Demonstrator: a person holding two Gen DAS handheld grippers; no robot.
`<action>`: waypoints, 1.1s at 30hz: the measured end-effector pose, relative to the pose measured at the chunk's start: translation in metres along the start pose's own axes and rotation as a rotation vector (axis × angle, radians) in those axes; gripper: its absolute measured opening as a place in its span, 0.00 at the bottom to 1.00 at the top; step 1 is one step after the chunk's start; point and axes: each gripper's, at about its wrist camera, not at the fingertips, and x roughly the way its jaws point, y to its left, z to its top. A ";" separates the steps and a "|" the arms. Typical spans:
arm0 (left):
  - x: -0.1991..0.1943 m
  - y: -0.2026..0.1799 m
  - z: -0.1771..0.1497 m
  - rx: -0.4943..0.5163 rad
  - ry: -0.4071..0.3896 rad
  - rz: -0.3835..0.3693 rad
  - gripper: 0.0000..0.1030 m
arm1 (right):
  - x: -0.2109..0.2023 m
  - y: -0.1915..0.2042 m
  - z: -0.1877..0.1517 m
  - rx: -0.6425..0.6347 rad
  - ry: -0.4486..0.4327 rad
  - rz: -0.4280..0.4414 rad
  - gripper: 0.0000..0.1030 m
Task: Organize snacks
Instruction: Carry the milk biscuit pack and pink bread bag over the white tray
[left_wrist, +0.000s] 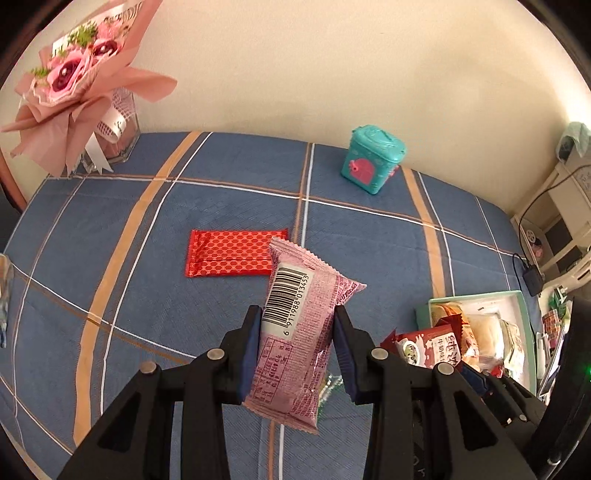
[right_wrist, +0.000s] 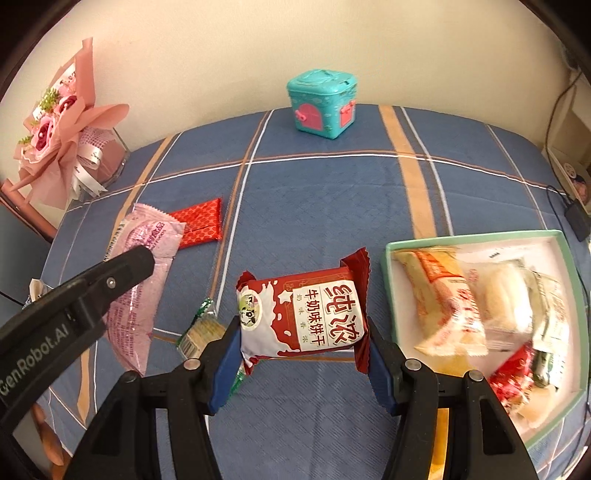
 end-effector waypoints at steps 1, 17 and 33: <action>-0.002 -0.003 0.000 0.006 -0.004 0.002 0.38 | -0.003 -0.003 -0.001 0.004 -0.002 0.001 0.62; -0.005 -0.093 -0.014 0.144 -0.003 -0.042 0.38 | -0.042 -0.085 0.006 0.142 -0.033 -0.079 0.62; -0.004 -0.203 -0.044 0.343 -0.006 -0.107 0.38 | -0.072 -0.222 -0.003 0.400 -0.063 -0.126 0.62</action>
